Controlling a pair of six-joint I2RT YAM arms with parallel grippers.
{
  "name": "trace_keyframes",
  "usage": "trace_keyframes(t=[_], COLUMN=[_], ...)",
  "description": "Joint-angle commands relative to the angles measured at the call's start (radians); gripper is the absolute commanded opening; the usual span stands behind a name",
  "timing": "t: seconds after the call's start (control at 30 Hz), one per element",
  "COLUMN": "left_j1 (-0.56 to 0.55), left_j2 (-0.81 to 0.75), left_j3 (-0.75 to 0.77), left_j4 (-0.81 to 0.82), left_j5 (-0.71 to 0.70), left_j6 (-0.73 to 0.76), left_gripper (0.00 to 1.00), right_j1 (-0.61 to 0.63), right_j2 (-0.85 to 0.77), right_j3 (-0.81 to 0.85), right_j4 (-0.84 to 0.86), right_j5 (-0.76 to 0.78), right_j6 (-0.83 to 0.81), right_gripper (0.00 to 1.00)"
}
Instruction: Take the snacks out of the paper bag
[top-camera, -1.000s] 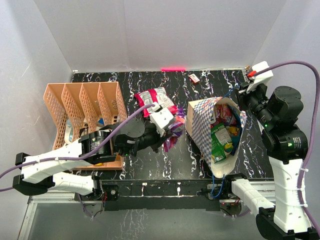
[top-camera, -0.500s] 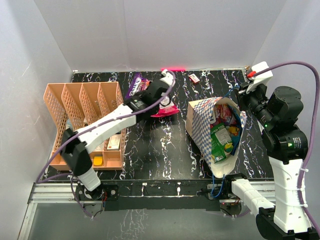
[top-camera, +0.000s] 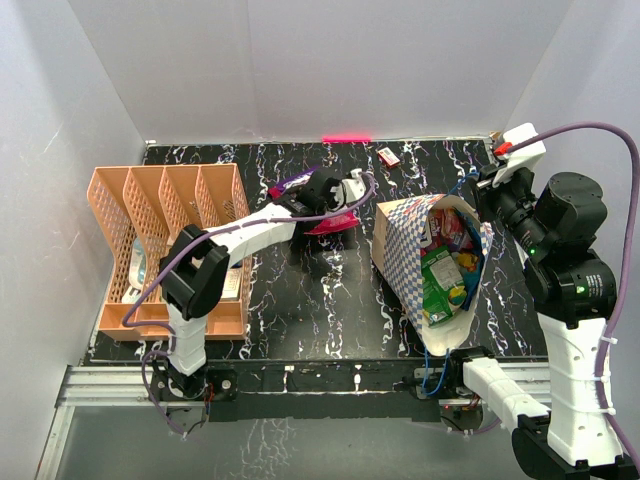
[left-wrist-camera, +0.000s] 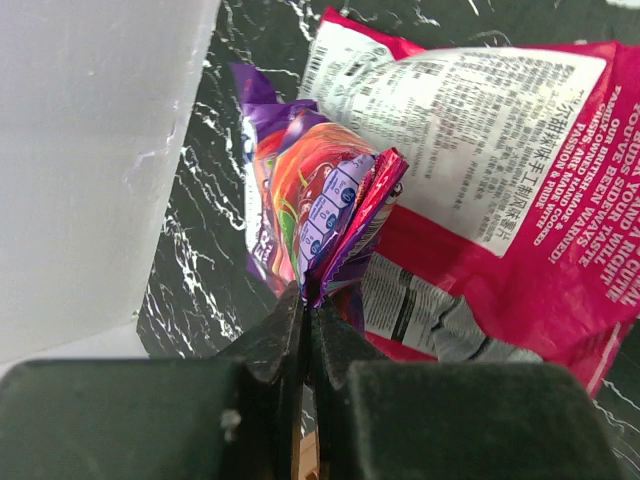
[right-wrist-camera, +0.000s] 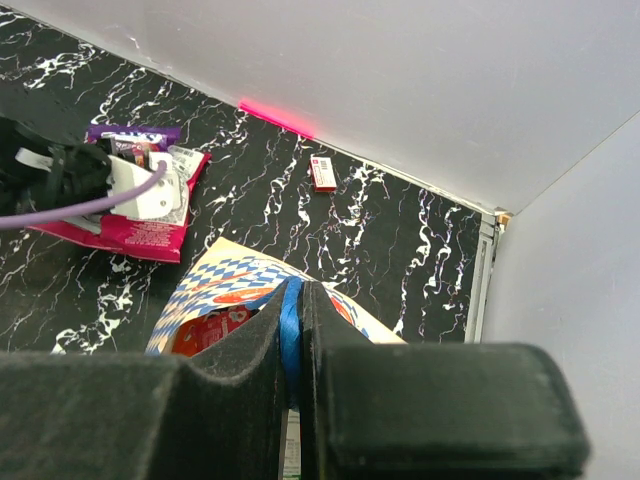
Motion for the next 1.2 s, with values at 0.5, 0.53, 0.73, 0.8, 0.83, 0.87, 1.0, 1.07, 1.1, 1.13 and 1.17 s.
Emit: trace_keyframes(t=[0.5, 0.53, 0.73, 0.8, 0.83, 0.87, 1.0, 1.07, 1.1, 1.13, 1.17], left_j1=[0.0, 0.0, -0.004, -0.014, -0.03, -0.067, -0.335, -0.481, -0.535, -0.587, -0.635], left_j2=[-0.272, -0.318, -0.71, -0.83, -0.875, -0.915, -0.957, -0.911, -0.869, -0.822, -0.766], left_j3=[-0.018, -0.024, -0.313, -0.448, -0.504, -0.544, -0.589, -0.57, -0.544, -0.507, -0.469], left_j4=[-0.138, -0.155, 0.034, 0.188, 0.266, 0.321, 0.354, 0.349, 0.335, 0.316, 0.298], left_j5=[0.273, 0.322, 0.687, 0.793, 0.83, 0.844, 0.63, 0.474, 0.418, 0.371, 0.321], left_j6=[-0.47, -0.546, -0.985, -1.161, -1.238, -1.289, -1.265, -1.168, -1.126, -1.09, -1.047], left_gripper=[0.84, 0.88, 0.89, 0.87, 0.87, 0.86, 0.86, 0.84, 0.82, 0.79, 0.76], right_j1=[0.003, 0.002, 0.001, 0.003, 0.003, 0.002, 0.003, 0.003, 0.003, 0.003, 0.003], right_j2=[0.003, 0.004, -0.005, -0.008, -0.009, -0.009, 0.005, 0.013, 0.019, 0.023, 0.03], right_j3=[0.044, 0.043, 0.031, 0.026, 0.021, 0.017, 0.012, 0.012, 0.015, 0.021, 0.029], right_j4=[0.117, 0.118, 0.124, 0.124, 0.125, 0.127, 0.129, 0.126, 0.122, 0.118, 0.113], right_j5=[-0.035, -0.036, -0.047, -0.05, -0.05, -0.046, -0.048, -0.062, -0.07, -0.074, -0.073], right_j6=[0.019, 0.02, 0.031, 0.032, 0.033, 0.035, 0.067, 0.084, 0.089, 0.094, 0.1], right_gripper=[0.08, 0.08, 0.08, 0.08, 0.08, 0.08, 0.08, 0.08, 0.08, 0.08, 0.07])
